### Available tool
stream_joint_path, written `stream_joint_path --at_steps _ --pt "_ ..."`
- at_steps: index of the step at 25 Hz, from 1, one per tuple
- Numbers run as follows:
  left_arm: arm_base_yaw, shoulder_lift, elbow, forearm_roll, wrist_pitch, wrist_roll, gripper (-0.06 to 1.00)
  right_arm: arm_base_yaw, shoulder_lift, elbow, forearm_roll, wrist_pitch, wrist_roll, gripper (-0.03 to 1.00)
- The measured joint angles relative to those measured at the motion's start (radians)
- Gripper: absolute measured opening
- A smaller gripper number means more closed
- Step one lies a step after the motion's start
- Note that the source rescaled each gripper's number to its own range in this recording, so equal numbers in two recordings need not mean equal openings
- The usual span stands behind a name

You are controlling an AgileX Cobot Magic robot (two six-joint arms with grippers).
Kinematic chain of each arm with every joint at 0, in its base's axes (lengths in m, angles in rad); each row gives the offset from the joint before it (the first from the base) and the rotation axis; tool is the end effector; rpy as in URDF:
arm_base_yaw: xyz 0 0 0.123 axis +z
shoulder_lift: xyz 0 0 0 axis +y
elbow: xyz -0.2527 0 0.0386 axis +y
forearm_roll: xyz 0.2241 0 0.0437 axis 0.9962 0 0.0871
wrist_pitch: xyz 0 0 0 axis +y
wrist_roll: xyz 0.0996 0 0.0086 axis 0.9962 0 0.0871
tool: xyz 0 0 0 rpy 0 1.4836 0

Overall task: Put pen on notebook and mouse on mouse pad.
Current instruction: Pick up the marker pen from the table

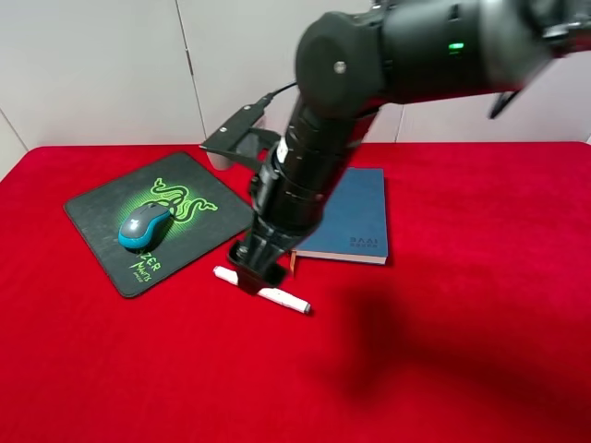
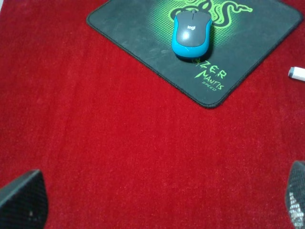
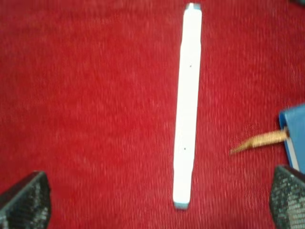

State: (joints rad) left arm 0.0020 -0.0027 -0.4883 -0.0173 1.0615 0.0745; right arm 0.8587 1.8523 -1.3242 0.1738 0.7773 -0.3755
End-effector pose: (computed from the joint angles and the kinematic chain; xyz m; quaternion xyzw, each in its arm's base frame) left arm 0.0127 -0.0015 0.2586 0.0313 0.8552 0.0111 0.5173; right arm 0.2246 0.2787 0.1870 -0.5266 0.8290 0.1105 0.1527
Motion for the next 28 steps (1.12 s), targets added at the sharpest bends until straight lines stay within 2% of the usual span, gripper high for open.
stream_joint_path --at_steps 8,19,28 --pt "0.0 0.0 0.0 0.0 0.0 0.0 1.0 0.0 0.128 -0.118 0.01 0.006 0.0 1.0" --pt "0.0 0.0 0.0 0.001 -0.001 0.0 1.0 0.0 0.233 -0.133 0.012 0.013 -0.001 1.0" --pt "0.0 0.0 0.0 0.001 -0.001 0.0 1.0 0.0 0.277 -0.134 0.017 -0.027 -0.001 1.0"
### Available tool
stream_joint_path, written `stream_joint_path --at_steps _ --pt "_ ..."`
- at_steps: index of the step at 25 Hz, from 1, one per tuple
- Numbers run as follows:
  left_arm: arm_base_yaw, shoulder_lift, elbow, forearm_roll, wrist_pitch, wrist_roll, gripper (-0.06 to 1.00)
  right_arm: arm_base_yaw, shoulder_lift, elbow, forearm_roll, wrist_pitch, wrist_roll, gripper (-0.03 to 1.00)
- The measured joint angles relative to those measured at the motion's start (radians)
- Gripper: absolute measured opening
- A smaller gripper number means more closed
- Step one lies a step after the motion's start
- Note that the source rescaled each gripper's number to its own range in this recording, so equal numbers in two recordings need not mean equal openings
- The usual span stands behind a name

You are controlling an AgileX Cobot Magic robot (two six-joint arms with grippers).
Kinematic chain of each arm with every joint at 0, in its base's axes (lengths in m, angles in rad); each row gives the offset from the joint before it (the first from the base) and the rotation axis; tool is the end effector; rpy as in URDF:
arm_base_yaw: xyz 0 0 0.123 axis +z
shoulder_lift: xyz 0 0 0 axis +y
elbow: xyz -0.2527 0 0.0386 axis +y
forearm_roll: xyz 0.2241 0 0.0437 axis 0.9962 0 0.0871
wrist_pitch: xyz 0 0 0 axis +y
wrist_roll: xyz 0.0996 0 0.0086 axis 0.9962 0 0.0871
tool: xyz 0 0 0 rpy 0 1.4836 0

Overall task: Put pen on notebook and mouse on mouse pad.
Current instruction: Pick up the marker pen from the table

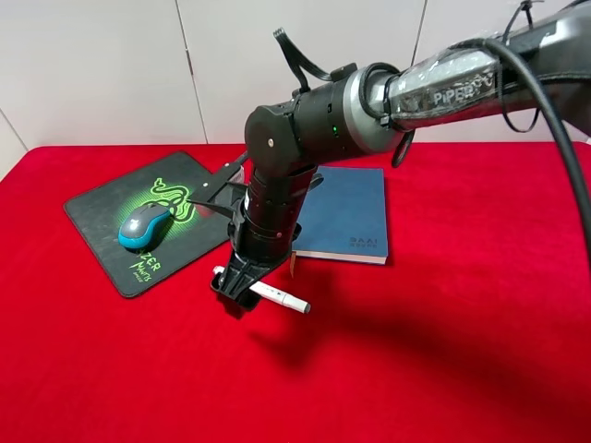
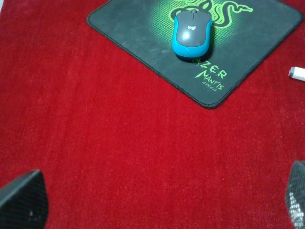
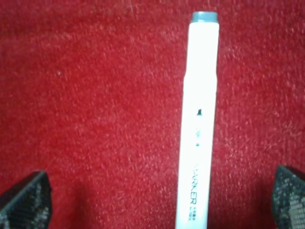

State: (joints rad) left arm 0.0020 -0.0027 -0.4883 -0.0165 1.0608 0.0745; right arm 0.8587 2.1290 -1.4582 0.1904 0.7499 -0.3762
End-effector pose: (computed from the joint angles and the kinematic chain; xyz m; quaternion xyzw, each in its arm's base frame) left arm 0.0127 -0.0014 0.2586 0.0313 0.8550 0.0116 0.5176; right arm 0.2473 0.3062 0.1157 -0.5222 0.8415 0.0986 0.0971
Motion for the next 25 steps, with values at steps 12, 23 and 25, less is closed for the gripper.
stream_joint_path --at_steps 12,23,25 --pt "0.0 0.0 0.0 0.0 0.0 0.0 1.0 0.0 0.048 0.0 0.008 -0.012 0.0 1.0" --pt "0.0 0.0 0.0 0.0 0.0 0.0 1.0 0.0 0.066 0.0 0.008 -0.02 -0.002 0.76" --pt "0.0 0.0 0.0 0.0 0.0 0.0 1.0 0.0 0.066 0.0 0.007 -0.028 -0.002 0.64"
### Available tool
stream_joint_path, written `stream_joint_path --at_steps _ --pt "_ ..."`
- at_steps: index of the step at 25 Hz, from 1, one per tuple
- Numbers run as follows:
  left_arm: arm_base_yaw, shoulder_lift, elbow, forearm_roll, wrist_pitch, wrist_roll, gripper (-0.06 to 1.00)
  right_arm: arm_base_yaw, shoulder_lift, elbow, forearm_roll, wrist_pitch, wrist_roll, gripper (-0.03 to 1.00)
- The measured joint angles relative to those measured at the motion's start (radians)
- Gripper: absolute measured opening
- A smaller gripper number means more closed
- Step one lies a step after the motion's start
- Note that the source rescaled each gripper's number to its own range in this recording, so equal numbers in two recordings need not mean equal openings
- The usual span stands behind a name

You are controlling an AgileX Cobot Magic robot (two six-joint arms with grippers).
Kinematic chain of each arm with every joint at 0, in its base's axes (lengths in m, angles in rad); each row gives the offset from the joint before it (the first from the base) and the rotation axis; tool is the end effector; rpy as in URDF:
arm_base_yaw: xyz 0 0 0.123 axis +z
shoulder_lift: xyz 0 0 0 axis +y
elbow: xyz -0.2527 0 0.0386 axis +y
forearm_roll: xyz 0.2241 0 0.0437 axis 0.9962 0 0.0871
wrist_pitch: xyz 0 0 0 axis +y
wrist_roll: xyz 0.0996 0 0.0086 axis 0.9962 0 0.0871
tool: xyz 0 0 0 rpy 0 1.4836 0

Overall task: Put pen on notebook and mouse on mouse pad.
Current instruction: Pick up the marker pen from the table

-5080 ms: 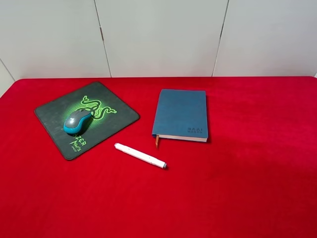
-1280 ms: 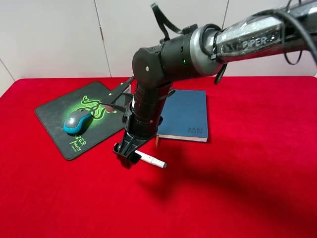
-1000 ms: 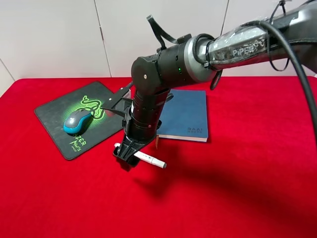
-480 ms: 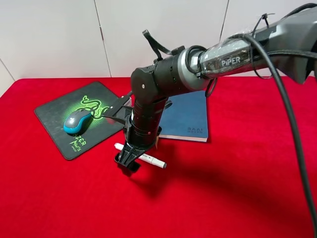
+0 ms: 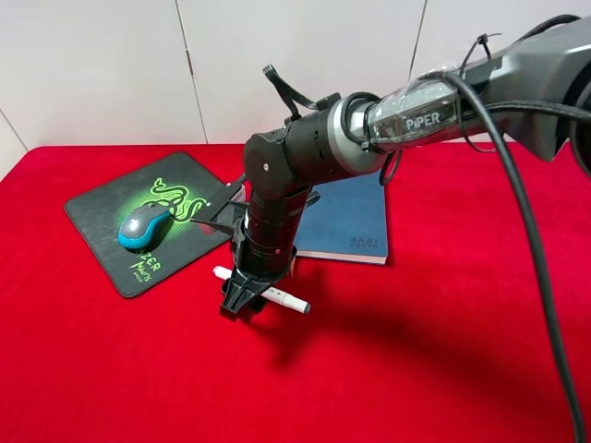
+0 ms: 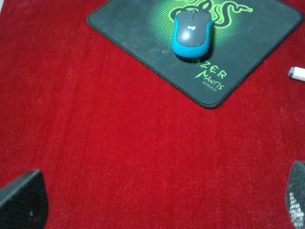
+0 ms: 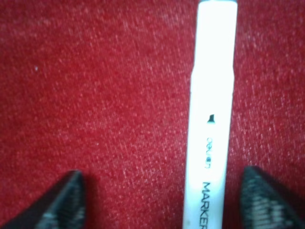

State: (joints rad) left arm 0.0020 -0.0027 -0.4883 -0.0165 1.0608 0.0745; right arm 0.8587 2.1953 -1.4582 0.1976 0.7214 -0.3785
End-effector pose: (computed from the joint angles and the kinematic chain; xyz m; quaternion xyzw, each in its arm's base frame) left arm 0.0127 -0.0014 0.2586 0.0313 0.8550 0.0116 0.5176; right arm 0.2482 0.3074 0.0902 -0.5194 0.8457 0.0937 0.0791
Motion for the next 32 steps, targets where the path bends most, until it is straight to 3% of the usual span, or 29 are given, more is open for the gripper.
stream_joint_path --at_steps 6,14,26,32 --pt "0.0 0.0 0.0 0.0 0.0 0.0 1.0 0.0 0.0 0.0 -0.017 -0.017 0.0 0.41" --pt "0.0 0.0 0.0 0.0 0.0 0.0 1.0 0.0 0.0 0.0 -0.089 -0.022 0.073 0.0" --pt "0.0 0.0 0.0 -0.001 0.0 0.0 1.0 0.0 -0.005 -0.002 -0.128 -0.018 0.128 0.0" --pt "0.0 0.0 0.0 -0.001 0.0 0.0 1.0 0.0 -0.068 -0.002 -0.13 0.028 0.156 0.0"
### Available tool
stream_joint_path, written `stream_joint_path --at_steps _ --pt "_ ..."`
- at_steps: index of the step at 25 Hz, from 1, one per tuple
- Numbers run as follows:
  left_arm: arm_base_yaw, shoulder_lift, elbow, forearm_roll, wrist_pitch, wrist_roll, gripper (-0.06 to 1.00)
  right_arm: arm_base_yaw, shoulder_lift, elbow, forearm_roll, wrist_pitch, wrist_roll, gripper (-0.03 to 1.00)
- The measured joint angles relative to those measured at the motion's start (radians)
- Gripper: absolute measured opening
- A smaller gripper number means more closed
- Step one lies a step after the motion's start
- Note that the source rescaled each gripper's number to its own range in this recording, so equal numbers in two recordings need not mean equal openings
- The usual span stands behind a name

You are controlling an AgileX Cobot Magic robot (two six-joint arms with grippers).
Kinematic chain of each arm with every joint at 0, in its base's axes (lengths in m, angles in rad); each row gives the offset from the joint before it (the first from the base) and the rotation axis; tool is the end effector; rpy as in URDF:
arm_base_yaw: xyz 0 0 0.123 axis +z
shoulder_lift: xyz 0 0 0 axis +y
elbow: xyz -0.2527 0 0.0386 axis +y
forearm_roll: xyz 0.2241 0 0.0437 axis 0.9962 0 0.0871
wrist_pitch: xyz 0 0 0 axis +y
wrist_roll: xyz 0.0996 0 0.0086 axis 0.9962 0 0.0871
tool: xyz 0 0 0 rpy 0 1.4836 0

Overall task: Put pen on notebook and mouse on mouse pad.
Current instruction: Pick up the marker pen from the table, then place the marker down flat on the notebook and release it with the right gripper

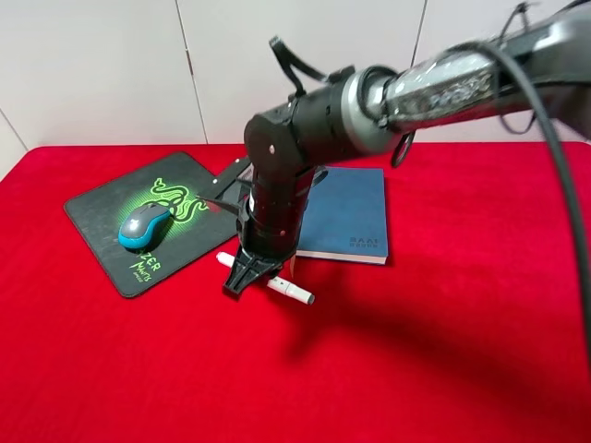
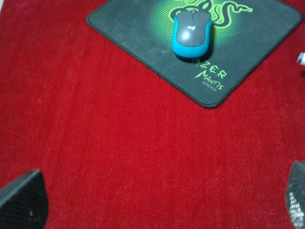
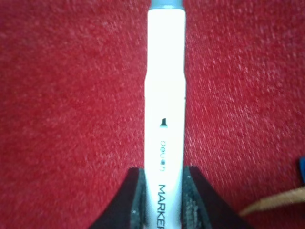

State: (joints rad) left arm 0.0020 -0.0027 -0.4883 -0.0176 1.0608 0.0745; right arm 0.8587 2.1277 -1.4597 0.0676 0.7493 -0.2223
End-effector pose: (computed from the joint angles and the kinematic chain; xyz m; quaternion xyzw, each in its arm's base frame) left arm 0.0127 -0.0015 0.2586 0.0313 0.8550 0.0110 0.5176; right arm 0.2534 0.3006 0.1156 -0.4919 0.8620 0.0621 0.1059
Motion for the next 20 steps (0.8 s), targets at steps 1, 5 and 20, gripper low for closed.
stream_joint_path --at_steps 1,5,20 --pt "0.0 0.0 0.0 0.0 0.0 0.0 1.0 0.0 -0.009 0.0 0.0 0.008 0.005 0.0" --pt "0.0 0.0 0.0 0.0 0.0 0.0 1.0 0.0 -0.06 0.0 0.0 0.043 0.072 0.0" --pt "0.0 0.0 0.0 0.0 0.0 0.0 1.0 -0.056 -0.108 -0.184 0.0 0.207 0.273 0.0"
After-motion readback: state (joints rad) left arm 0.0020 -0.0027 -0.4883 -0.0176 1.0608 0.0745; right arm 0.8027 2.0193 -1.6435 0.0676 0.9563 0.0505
